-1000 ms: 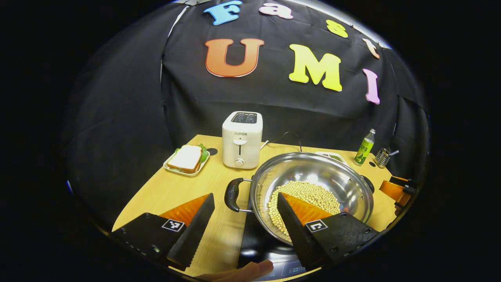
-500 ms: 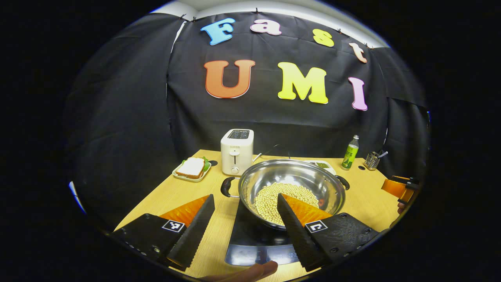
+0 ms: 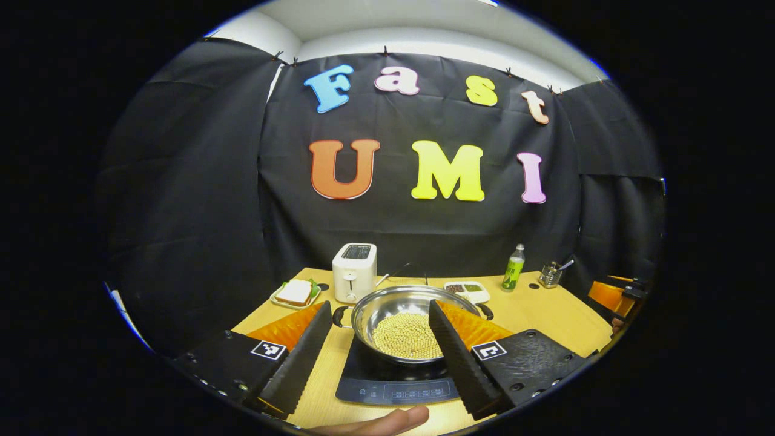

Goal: First push the handle of the pot to place it horizontally, then grasp the pot with both hands and set it on the induction cooktop.

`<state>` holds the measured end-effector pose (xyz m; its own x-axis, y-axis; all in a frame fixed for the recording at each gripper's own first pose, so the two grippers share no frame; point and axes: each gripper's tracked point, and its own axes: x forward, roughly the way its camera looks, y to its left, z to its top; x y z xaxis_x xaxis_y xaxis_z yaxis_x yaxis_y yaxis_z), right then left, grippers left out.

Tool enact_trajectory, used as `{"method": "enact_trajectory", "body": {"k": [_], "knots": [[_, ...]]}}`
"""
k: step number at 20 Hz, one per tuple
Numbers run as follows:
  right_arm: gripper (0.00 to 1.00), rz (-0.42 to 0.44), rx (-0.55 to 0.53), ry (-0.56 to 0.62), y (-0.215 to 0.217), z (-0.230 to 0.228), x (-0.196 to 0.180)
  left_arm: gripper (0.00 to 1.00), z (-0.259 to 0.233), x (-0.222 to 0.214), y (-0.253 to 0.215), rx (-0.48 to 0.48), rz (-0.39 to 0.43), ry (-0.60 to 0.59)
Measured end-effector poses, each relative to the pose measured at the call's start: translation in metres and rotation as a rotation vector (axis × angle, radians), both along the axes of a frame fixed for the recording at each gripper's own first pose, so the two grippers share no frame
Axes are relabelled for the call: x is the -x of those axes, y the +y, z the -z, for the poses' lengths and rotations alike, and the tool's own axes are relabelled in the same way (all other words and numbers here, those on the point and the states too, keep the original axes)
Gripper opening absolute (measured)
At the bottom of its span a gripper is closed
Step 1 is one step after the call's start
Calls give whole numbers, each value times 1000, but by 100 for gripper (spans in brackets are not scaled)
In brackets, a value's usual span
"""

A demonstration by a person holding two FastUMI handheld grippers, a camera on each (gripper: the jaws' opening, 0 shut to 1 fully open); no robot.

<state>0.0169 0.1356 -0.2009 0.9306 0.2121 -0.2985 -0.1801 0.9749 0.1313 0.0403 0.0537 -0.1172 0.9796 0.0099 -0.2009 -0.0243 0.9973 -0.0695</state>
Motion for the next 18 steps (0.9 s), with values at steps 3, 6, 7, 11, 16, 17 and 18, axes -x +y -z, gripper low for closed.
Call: {"method": "enact_trajectory", "body": {"k": [3, 6, 7, 11, 16, 17, 18], "knots": [[93, 22, 12, -65, -22, -27, 12, 95, -34, 19, -20, 44, 34, -92], [92, 30, 25, -154, -37, -57, 28, 95, -58, 39, -28, 36, 29, -162], [92, 34, 30, -181, -43, -66, 33, 95, -65, 44, -31, 25, 22, -185], [91, 66, 28, -244, -65, -97, 57, 95, -92, 69, -53, -6, 37, -274], [91, 118, 26, -269, -98, -115, 76, 95, -89, 98, -85, 1, 68, -268], [91, 122, 28, -273, -103, -117, 79, 95, -90, 102, -89, -1, 72, -275], [91, 122, 34, -277, -106, -118, 82, 95, -87, 105, -92, -6, 73, -273]]}}
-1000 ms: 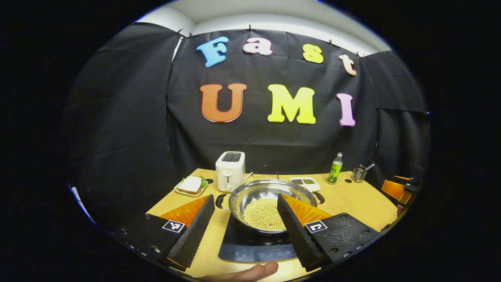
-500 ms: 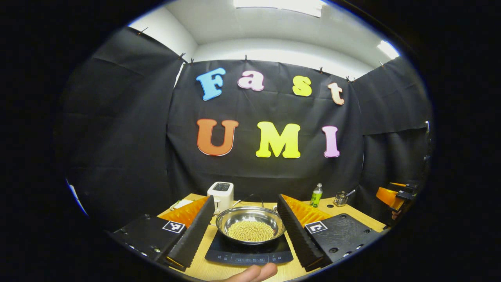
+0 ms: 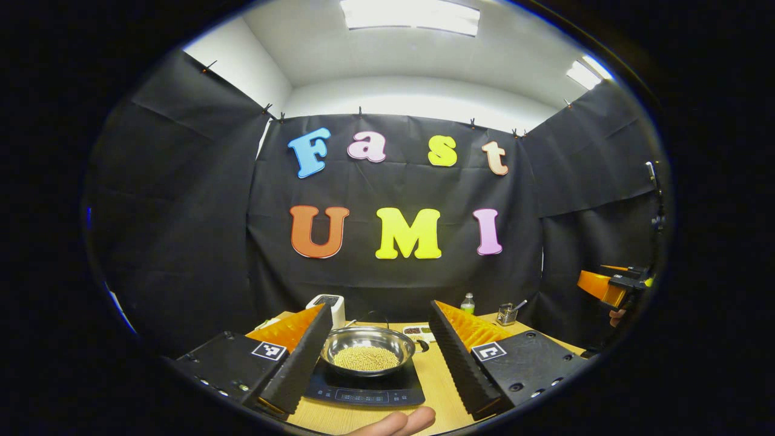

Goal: First push the handle of the pot to place it horizontally, then grasp the pot with both hands and set it on the induction cooktop.

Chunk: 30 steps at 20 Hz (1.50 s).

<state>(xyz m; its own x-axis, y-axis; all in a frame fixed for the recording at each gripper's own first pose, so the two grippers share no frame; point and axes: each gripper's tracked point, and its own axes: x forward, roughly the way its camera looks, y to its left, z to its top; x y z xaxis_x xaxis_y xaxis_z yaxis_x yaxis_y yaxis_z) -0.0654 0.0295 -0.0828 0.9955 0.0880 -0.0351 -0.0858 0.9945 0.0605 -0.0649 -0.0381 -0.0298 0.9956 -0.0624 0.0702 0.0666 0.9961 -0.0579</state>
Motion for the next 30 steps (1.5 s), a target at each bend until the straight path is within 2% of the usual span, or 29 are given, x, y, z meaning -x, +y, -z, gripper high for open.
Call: {"method": "enact_trajectory", "body": {"k": [5, 10, 21, 30], "knots": [[91, 10, -3, -26, -14, -3, 10, 95, 15, 2, 2, -36, -34, 23], [92, -6, -1, -22, -14, -1, 17, 95, 8, 8, 2, 24, -10, 16], [92, -48, -6, -52, -4, -9, 26, 95, 12, 7, 5, 9, -2, 29], [91, -50, -9, -50, -11, -4, 26, 95, 13, 7, -1, -3, 3, 30]]}}
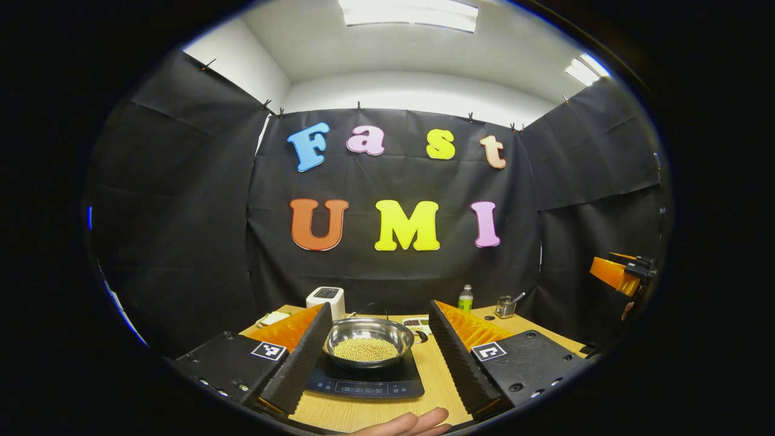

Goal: First push the handle of the pot to place it horizontally, then grasp the pot with both hands and set it on the induction cooktop.

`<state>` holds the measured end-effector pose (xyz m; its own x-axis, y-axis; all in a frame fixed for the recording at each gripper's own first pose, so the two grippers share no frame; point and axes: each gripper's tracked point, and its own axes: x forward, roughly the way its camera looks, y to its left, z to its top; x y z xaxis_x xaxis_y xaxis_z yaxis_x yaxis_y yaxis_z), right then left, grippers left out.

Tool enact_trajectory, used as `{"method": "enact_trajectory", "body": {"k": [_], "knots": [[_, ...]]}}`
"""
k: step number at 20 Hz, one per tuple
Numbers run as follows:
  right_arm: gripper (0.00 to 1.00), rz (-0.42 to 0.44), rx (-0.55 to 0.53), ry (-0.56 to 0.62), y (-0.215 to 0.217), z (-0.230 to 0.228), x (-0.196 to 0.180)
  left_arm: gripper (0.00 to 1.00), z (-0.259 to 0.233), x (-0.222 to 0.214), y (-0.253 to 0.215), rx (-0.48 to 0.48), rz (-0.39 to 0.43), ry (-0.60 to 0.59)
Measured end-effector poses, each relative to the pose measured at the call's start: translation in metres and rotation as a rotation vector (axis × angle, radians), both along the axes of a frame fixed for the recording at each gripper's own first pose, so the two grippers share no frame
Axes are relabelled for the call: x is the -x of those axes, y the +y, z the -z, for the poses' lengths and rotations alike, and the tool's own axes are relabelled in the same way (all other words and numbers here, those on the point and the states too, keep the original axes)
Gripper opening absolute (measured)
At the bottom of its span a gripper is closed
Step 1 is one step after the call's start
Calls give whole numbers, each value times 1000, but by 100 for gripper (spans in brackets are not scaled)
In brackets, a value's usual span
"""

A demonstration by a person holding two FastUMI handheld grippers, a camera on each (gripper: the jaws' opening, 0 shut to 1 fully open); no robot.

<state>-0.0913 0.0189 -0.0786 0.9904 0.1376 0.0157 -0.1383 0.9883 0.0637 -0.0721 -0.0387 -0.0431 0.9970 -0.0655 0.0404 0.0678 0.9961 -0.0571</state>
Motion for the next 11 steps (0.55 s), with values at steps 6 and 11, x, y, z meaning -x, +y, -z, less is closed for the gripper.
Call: {"method": "enact_trajectory", "body": {"k": [6, 11], "knots": [[92, 10, -9, 11, -9, 5, -4, 95, -1, 0, 0, -9, -7, -10], [92, 15, -37, 12, -16, 9, -9, 84, 0, -1, -2, -7, -5, -18]]}}
